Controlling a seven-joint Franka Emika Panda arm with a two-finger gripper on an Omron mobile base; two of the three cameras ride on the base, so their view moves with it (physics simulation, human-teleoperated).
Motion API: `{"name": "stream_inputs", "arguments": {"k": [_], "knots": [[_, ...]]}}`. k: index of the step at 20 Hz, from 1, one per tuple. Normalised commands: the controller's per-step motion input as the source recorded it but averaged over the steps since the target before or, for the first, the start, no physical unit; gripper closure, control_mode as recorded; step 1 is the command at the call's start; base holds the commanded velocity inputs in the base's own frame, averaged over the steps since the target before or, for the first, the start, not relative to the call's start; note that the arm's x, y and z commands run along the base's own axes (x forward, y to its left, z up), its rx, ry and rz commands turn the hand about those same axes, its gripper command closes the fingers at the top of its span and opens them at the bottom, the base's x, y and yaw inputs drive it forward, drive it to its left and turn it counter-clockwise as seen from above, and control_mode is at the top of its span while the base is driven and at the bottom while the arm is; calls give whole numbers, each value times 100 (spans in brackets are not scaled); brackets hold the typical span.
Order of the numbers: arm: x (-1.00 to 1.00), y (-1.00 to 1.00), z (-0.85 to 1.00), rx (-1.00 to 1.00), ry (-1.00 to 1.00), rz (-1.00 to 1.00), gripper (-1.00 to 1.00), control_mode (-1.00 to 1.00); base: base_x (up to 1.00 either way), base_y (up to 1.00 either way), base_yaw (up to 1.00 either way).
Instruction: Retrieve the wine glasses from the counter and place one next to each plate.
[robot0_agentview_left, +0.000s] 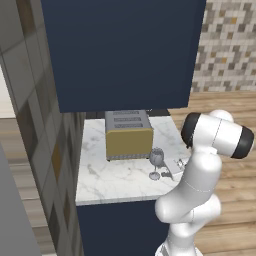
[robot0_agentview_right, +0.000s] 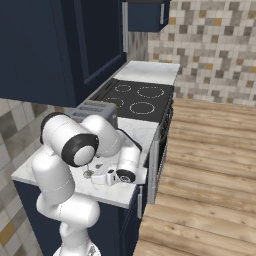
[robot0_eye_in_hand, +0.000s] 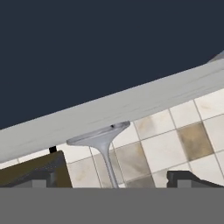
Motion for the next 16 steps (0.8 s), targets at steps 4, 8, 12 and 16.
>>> {"name": "stream_inputs", "arguments": {"k": [4,8,12,16], "knots": [[16,8,-12,0,1,0,-100,-100,0,0,0],[15,0,-4,0,0,0,-100,-100,0,0,0],[20,0,-14,0,2,0,-100,-100,0,0,0],[18,1,-16,-2,1,0,-100,-100,0,0,0]]}}
